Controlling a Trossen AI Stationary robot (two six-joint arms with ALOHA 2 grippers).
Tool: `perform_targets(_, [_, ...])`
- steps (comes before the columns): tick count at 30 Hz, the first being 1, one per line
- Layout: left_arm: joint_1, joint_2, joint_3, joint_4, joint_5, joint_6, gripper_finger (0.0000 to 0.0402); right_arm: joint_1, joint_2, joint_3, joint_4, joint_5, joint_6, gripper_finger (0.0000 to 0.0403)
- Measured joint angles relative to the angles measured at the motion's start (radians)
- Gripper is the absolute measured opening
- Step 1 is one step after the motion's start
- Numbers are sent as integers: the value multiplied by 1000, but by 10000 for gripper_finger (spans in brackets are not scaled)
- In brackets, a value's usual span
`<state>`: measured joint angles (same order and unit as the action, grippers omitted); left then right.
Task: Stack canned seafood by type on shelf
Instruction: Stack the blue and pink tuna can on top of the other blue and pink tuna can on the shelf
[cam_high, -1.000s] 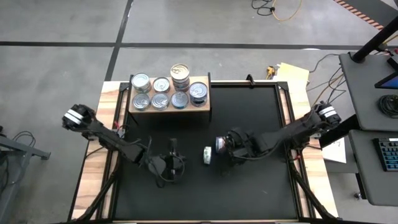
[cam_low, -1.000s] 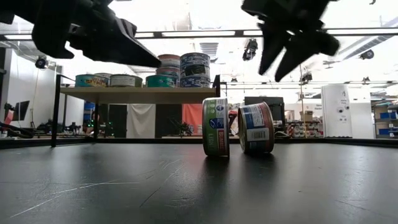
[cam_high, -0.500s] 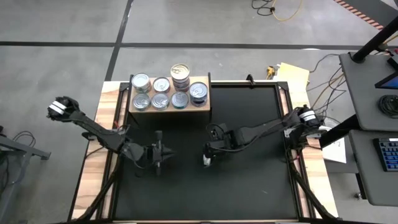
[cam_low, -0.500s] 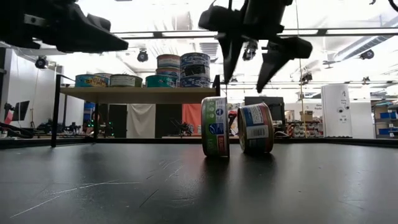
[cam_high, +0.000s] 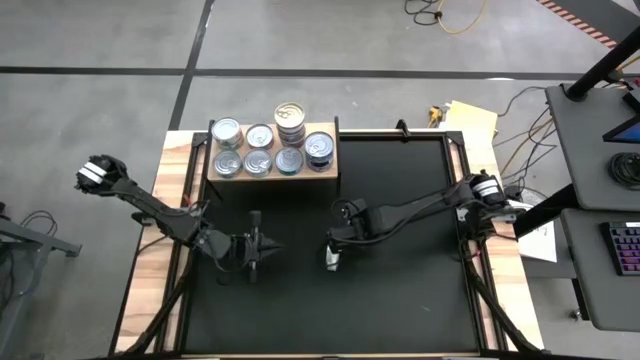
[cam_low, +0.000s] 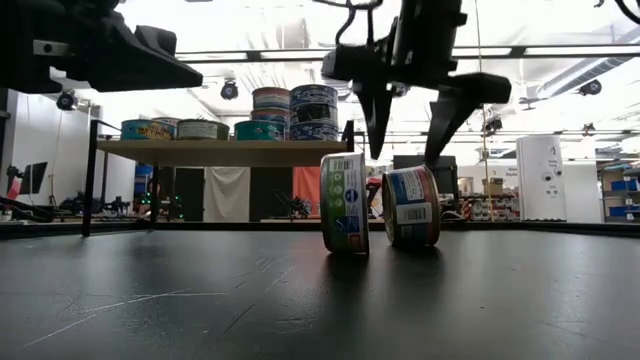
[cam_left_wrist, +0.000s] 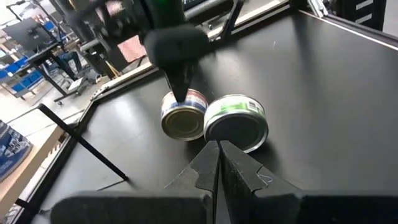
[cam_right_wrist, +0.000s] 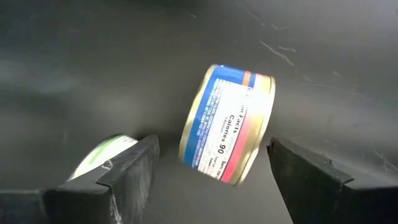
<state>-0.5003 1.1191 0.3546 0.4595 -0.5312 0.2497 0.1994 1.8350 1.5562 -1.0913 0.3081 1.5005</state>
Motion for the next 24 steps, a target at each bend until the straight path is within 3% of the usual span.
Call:
perform_targets(12, [0,5,6,13,0,30,0,-20,108,0,3,6,-16,273])
perform_targets(20, [0,8,5,12,0,15,0,-19,111,4,3,-1,-29,187])
perform_targets(24, [0,8,5,12,0,-1,0,-19,106,8,-3,-3,-64,183])
